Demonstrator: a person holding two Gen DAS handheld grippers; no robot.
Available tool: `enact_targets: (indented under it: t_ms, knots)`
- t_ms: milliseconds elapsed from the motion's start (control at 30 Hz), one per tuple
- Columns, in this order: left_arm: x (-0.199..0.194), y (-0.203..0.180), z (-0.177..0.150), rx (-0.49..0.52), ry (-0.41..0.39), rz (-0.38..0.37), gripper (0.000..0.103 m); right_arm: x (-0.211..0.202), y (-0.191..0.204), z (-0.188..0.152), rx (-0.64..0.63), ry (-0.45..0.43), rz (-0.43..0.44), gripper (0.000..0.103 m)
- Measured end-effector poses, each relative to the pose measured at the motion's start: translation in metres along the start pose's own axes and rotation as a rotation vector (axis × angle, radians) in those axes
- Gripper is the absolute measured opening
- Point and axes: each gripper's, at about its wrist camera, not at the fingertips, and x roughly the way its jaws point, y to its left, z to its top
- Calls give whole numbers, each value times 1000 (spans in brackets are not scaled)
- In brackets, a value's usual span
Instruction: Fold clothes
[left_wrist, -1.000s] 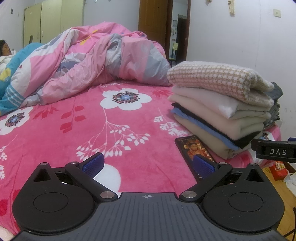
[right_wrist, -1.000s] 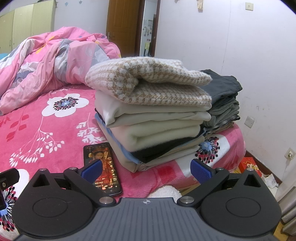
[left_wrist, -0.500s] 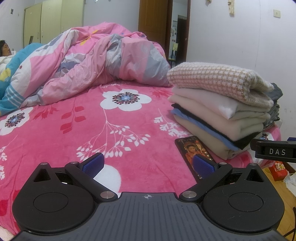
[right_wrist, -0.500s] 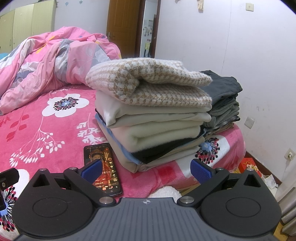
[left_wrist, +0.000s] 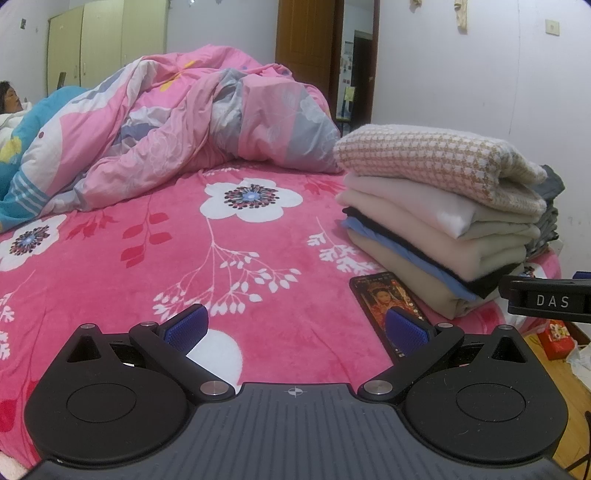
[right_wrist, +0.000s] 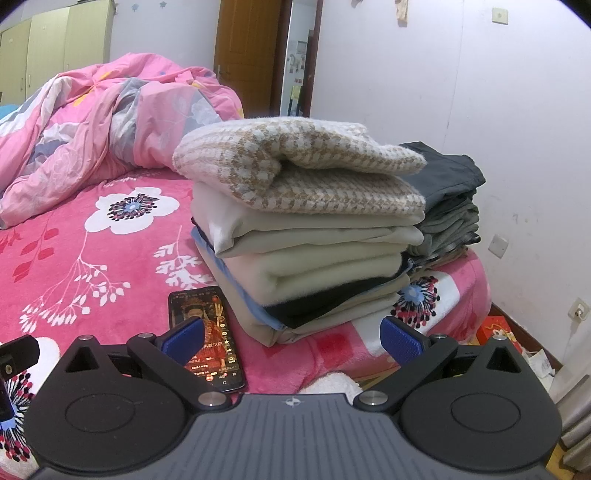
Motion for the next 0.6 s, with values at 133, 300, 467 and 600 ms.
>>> enact_targets:
  t_ms: [133,300,467,600]
  knots:
    - [0,1,0,-1,2,0,103,1,0,0,-1,2,0,103]
    - [1,1,0,-1,4,1,103,1,1,0,-2,3,1,103]
    - [2,2,-1,-1,7,1,103,2,1,0,-1,5,1,103]
    - [2,2,-1,-2,9,0,103,2,1,-1,0,6,1,103]
